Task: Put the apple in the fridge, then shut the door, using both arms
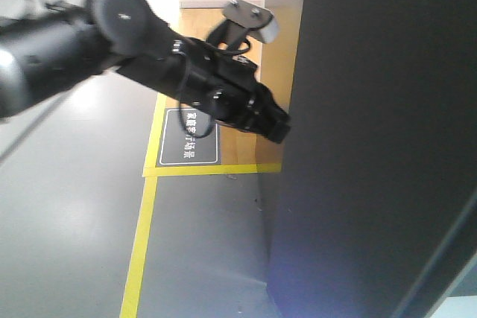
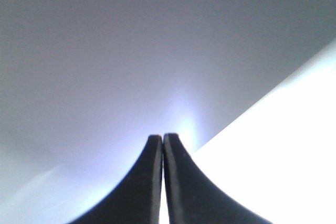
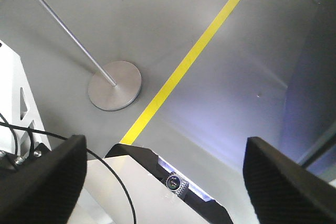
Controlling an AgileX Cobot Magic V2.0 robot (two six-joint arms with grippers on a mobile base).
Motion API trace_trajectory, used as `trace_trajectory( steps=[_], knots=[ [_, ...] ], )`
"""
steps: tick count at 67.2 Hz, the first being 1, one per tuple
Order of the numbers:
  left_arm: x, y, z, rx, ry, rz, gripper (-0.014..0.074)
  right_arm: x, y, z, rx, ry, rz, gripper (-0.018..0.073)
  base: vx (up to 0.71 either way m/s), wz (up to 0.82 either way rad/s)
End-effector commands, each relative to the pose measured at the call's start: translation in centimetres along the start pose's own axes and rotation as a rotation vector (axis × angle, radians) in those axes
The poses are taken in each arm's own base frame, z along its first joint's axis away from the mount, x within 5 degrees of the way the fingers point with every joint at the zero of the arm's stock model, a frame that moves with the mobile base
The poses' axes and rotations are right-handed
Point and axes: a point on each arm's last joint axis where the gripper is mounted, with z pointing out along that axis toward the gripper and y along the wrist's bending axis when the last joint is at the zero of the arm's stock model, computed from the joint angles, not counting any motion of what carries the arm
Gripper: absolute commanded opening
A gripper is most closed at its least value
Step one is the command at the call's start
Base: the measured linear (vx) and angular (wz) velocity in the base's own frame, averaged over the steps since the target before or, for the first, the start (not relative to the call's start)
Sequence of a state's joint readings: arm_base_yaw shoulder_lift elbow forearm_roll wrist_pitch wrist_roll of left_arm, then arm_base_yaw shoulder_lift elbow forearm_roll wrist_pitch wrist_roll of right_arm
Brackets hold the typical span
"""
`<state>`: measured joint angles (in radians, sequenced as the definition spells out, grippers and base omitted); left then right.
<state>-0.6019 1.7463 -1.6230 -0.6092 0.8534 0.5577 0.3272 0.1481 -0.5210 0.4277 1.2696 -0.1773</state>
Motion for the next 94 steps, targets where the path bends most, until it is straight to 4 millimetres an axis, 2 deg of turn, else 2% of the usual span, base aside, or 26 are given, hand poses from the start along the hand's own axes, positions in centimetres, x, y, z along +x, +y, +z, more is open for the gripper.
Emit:
trace_trajectory(
  steps=[1,13,30,46,57,68,77,84,94],
  knots=[
    [-1.0,-1.8,-5.0,-0.111,-0.151,0.032,-0.0006,-0.4,0.3,-0.3,-0.024,0.006,-0.005,0.0580,0.00,0.00],
    [2.1,-2.2,-8.3,-0.242,-0.142,0.024,-0.0006,-0.4,0.3,-0.3,-0.024,0.006,-0.005,0.0580,0.00,0.00],
    [6.7,-2.0,-11.2,-0.449,-0.079,-0.066,-0.0006,-0.4,0.3,-0.3,-0.024,0.006,-0.005,0.0580,0.00,0.00],
    [10.6,-2.3,-11.9,-0.488,-0.067,-0.112,-0.0006,-0.4,0.4,-0.3,-0.027,0.002,-0.004,0.0580,0.00,0.00],
    [12.9,-0.6,-12.6,-0.549,-0.087,-0.203,-0.0006,-0.4,0.4,-0.3,-0.030,0.000,-0.002,0.0580,0.00,0.00],
    [14.1,0.6,-13.7,-0.605,-0.092,-0.256,-0.0006,-0.6,0.3,-0.3,-0.023,-0.018,-0.002,0.0580,0.00,0.00],
    [14.1,0.8,-13.8,-0.614,-0.098,-0.228,-0.0006,-1.7,-0.2,-0.4,0.033,-0.138,0.025,0.0567,0.00,0.00],
    [14.0,0.8,-13.8,-0.614,-0.109,-0.226,-0.0006,-2.9,-1.4,-0.2,0.133,-0.199,0.084,0.0503,0.00,0.00],
    [14.1,0.8,-13.8,-0.614,-0.099,-0.229,-0.0006,-4.2,-3.0,1.1,0.240,-0.122,0.064,0.0342,0.00,0.00]
  ],
)
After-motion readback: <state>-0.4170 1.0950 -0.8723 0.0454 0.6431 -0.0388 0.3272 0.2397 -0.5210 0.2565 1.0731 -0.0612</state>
